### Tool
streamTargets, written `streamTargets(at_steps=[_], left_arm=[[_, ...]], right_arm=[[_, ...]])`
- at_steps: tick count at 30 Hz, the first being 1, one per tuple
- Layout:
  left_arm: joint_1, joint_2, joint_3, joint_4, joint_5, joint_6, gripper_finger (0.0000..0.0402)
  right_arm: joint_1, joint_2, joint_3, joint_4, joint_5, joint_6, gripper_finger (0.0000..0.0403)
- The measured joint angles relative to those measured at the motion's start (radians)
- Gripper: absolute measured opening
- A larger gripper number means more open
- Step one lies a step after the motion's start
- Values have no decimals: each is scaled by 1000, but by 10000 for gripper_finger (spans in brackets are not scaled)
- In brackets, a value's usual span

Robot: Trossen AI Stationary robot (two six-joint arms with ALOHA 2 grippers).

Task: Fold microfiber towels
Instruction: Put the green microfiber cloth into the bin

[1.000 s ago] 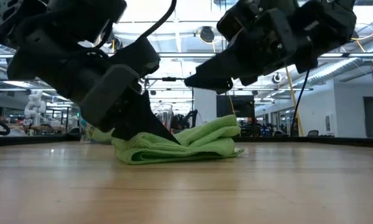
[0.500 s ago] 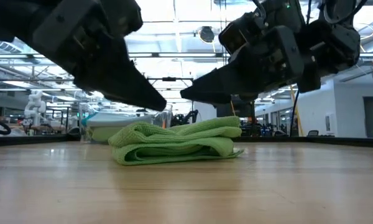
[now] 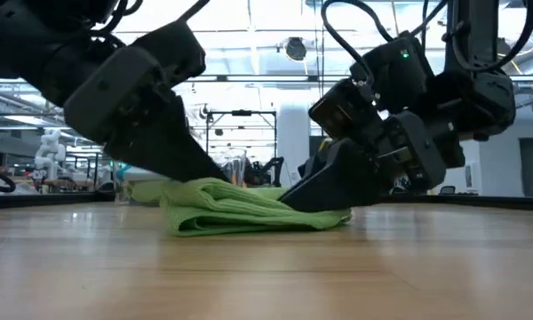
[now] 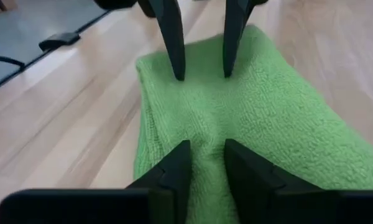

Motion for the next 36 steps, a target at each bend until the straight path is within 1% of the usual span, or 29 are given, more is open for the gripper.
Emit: streamTargets(at_steps=[4,7,9,11,12,13,15,17,19,25,28,31,36], left_arm=[[0,-9,0,-6,-1,-1,138],[6,-60,0,-12,-29,-15,138],[17,-96,1,-44,-64,-99,138],[43,-137,0,-119,-67,-193,139],[60,-152,0,-141,-34,-234,139],[79,-165,1,-168,24,-275,139],[119,-191,-1,-229,165,-337,146],[158,-194,1,-229,272,-370,163],[194,-194,1,-263,334,-400,188],[294,-179,0,-356,382,-503,272],[319,-180,0,-346,424,-513,300],[331,-180,0,-328,454,-518,315],[335,-144,0,-313,480,-578,308]], right_arm=[[0,36,1,48,-1,31,80],[0,33,1,59,-2,35,78],[0,14,-1,50,-3,35,78],[0,1,-2,44,-4,25,78],[1,-8,-3,37,-4,19,78],[0,-17,-3,38,-4,12,78],[1,-22,-3,50,-4,-9,78],[1,-19,-3,42,-4,-30,78],[2,-20,-4,26,-4,-56,78],[7,-24,-1,-64,1,-95,77],[19,-24,-1,-79,28,-112,77],[25,-24,-1,-80,32,-132,77],[26,-24,-1,-80,32,-142,77]])
